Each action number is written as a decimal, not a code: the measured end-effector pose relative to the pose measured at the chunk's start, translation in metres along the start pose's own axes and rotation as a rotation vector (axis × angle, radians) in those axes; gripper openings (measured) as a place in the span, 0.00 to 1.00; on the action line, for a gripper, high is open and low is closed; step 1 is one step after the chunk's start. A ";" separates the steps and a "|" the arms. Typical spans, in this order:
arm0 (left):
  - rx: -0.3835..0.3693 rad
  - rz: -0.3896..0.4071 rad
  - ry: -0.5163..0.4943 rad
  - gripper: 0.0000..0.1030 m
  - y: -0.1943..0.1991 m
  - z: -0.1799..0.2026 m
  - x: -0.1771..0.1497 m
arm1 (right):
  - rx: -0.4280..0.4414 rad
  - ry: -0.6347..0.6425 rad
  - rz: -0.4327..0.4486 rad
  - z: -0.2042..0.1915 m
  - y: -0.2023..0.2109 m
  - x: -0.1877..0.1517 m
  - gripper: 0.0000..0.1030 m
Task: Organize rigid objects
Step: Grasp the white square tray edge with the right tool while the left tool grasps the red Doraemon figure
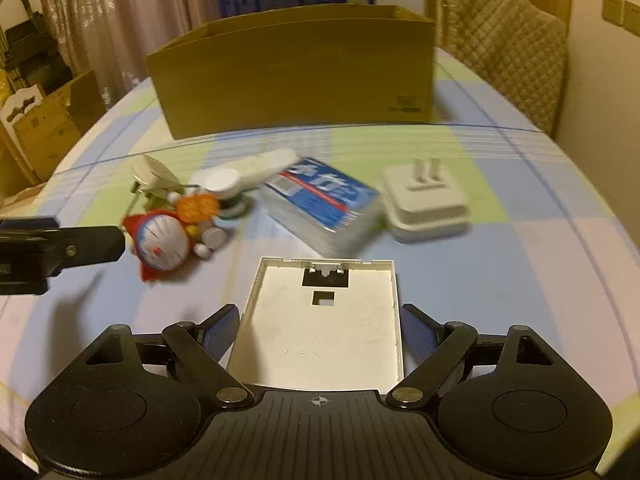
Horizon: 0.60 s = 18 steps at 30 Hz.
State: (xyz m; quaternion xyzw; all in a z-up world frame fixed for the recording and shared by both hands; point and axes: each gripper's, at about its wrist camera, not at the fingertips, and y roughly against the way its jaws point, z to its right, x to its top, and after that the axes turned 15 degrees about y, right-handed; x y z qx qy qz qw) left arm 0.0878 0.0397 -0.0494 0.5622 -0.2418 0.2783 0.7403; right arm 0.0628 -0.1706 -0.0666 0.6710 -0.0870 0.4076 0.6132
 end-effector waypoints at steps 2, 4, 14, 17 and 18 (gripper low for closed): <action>-0.004 -0.009 -0.040 0.87 -0.008 0.008 -0.002 | -0.013 -0.012 -0.003 0.008 0.006 -0.005 0.81; -0.003 -0.014 -0.054 0.81 -0.016 0.013 -0.003 | -0.028 -0.018 -0.004 0.015 0.011 -0.008 0.81; 0.057 0.020 -0.160 0.52 -0.046 0.034 -0.010 | -0.051 -0.067 0.002 0.038 0.014 -0.014 0.81; 0.057 0.020 -0.158 0.48 -0.048 0.036 -0.009 | -0.048 -0.073 0.004 0.039 0.013 -0.013 0.81; 0.056 0.019 -0.160 0.47 -0.048 0.036 -0.009 | -0.047 -0.075 0.005 0.039 0.013 -0.013 0.81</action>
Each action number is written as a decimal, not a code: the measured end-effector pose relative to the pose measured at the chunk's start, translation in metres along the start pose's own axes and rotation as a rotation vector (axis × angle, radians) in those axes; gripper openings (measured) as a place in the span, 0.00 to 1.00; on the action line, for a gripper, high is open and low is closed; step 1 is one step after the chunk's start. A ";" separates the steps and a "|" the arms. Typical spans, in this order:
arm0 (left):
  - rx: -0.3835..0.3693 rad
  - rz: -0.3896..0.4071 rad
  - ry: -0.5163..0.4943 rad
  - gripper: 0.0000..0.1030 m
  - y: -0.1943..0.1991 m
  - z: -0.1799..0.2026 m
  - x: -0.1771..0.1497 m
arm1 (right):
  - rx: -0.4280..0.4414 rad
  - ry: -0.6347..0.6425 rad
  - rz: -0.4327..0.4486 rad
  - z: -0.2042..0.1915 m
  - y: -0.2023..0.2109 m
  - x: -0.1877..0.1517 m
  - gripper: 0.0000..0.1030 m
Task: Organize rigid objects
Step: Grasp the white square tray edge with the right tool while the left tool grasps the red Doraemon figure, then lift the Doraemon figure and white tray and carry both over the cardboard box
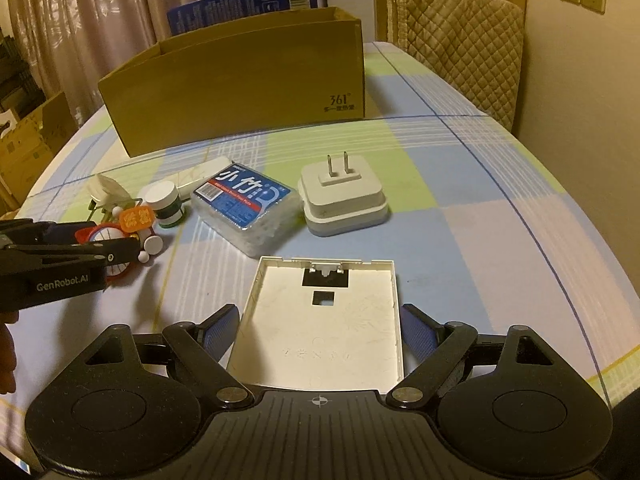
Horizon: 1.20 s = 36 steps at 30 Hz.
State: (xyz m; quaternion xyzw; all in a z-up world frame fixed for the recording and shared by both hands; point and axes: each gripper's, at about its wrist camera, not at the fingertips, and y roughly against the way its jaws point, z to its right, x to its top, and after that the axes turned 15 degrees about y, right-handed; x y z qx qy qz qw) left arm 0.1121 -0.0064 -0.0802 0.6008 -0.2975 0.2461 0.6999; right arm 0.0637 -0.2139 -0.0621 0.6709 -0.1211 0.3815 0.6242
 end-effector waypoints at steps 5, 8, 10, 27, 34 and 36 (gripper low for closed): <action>0.004 -0.005 -0.003 0.42 0.000 0.003 -0.002 | 0.003 -0.010 0.001 0.002 -0.001 0.000 0.81; 0.007 -0.033 0.042 0.39 0.003 0.004 -0.004 | 0.006 -0.010 0.003 0.002 -0.001 0.000 0.81; 0.008 -0.061 0.103 0.39 0.008 0.004 -0.004 | 0.005 -0.013 0.004 0.003 -0.001 0.000 0.81; -0.033 -0.080 0.131 0.39 0.003 0.009 -0.017 | 0.013 -0.019 -0.002 0.008 -0.002 -0.004 0.81; -0.038 -0.094 0.204 0.39 0.008 0.004 -0.015 | 0.020 -0.002 0.012 0.005 0.002 -0.002 0.81; -0.040 -0.089 0.219 0.39 0.013 0.003 -0.014 | 0.021 0.000 0.019 0.005 0.004 0.000 0.80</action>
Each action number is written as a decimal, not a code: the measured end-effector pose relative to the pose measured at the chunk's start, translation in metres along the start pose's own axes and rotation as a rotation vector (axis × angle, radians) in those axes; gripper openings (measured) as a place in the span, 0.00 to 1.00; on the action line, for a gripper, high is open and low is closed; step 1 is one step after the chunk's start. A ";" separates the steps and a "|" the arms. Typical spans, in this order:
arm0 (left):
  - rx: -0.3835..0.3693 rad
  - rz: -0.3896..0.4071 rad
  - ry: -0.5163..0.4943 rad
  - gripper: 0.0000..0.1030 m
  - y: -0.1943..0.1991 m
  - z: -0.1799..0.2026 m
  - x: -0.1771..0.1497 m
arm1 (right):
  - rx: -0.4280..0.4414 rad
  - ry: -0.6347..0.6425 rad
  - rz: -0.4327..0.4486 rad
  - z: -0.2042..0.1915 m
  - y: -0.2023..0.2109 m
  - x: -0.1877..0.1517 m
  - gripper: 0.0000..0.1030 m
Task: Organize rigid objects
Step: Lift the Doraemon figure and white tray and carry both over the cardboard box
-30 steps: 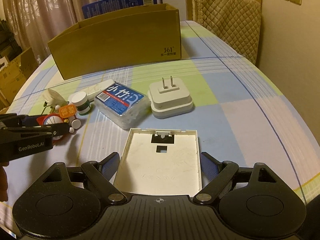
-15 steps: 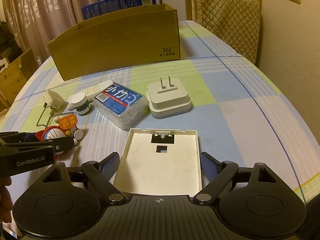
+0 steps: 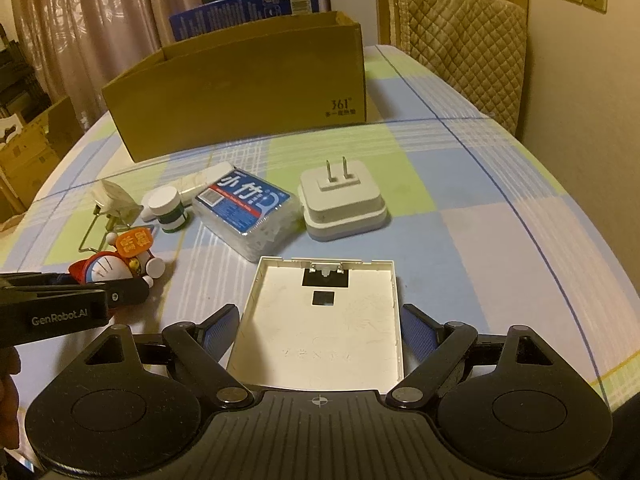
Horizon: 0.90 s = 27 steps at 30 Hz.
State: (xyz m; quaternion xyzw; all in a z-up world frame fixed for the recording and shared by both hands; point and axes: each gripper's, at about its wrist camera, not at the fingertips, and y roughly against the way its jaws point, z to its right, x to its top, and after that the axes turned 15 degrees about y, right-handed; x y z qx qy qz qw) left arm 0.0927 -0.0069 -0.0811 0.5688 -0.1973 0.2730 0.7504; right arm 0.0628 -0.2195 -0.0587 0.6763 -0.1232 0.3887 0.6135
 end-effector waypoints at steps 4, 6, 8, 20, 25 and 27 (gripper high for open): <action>-0.004 0.008 0.018 0.39 0.009 0.001 0.001 | 0.002 0.005 0.016 0.000 0.006 0.004 0.81; -0.005 0.012 0.036 0.39 0.014 0.000 0.002 | 0.002 0.008 0.027 -0.001 0.011 0.006 0.81; -0.007 0.016 0.051 0.39 0.020 0.001 0.003 | 0.003 0.009 0.040 -0.001 0.016 0.009 0.81; 0.005 0.078 0.102 0.39 0.059 0.008 0.022 | 0.009 0.031 0.128 -0.004 0.050 0.032 0.81; -0.001 0.107 0.110 0.39 0.072 0.014 0.035 | 0.017 0.047 0.160 -0.005 0.060 0.045 0.81; -0.006 0.117 0.111 0.39 0.075 0.016 0.041 | 0.021 0.056 0.173 -0.005 0.062 0.052 0.81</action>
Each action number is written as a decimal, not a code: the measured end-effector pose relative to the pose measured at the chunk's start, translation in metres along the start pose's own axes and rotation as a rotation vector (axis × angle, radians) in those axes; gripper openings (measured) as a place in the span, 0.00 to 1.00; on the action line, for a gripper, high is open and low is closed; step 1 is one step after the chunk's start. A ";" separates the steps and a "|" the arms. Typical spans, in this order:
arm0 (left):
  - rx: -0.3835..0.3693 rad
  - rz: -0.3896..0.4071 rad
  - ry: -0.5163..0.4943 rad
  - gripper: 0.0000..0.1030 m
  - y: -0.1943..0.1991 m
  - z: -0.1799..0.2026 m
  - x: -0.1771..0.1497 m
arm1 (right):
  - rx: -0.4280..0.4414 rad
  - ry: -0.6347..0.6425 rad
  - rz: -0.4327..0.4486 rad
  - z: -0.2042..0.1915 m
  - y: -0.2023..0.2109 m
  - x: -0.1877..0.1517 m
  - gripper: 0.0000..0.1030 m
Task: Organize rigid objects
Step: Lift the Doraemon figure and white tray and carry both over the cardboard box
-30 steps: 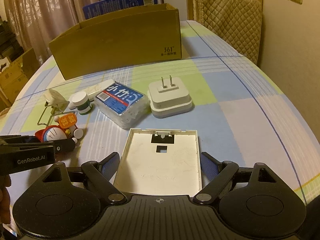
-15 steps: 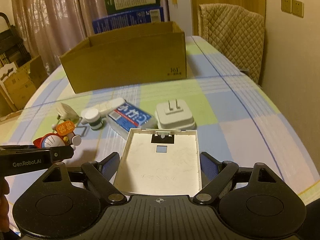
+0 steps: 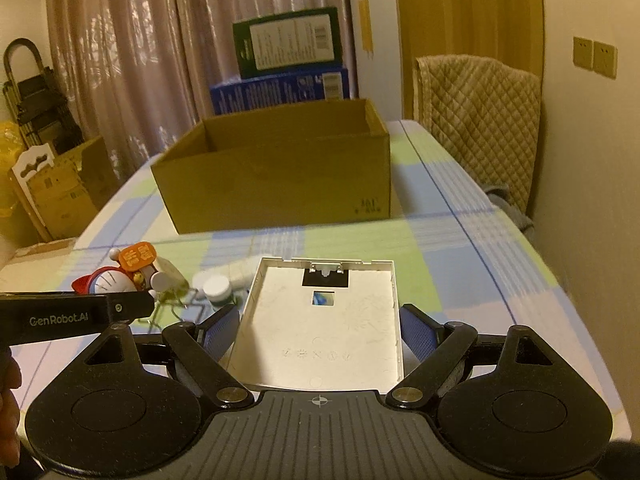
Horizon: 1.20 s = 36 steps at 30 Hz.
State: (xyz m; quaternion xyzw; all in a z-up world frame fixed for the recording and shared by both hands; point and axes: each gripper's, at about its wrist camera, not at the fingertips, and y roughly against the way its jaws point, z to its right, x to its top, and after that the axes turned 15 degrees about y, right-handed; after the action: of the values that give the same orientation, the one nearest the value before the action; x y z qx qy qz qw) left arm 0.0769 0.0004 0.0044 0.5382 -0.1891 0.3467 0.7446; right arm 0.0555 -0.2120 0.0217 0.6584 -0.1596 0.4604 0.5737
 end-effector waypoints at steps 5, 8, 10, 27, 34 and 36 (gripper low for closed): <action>-0.009 0.024 -0.001 0.39 -0.002 0.006 0.023 | 0.008 0.023 0.028 0.006 -0.003 0.022 0.81; -0.014 0.045 -0.008 0.39 -0.006 0.010 0.043 | 0.011 0.039 0.045 0.012 -0.011 0.040 0.81; -0.016 0.065 -0.010 0.39 -0.009 0.012 0.060 | 0.012 0.054 0.059 0.016 -0.017 0.053 0.81; -0.004 0.115 -0.038 0.39 -0.079 0.021 0.207 | 0.038 0.123 0.100 0.063 -0.117 0.186 0.81; 0.016 0.063 -0.023 0.39 -0.120 0.014 0.226 | 0.039 0.129 0.055 0.066 -0.167 0.206 0.81; 0.018 0.050 -0.033 0.39 -0.129 0.014 0.225 | 0.038 0.149 0.047 0.064 -0.176 0.205 0.81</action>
State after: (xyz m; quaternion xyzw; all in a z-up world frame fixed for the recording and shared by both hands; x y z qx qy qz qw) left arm 0.3263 0.0349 0.0702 0.5453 -0.2118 0.3581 0.7277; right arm 0.3202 -0.1536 0.0819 0.6291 -0.1228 0.5244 0.5604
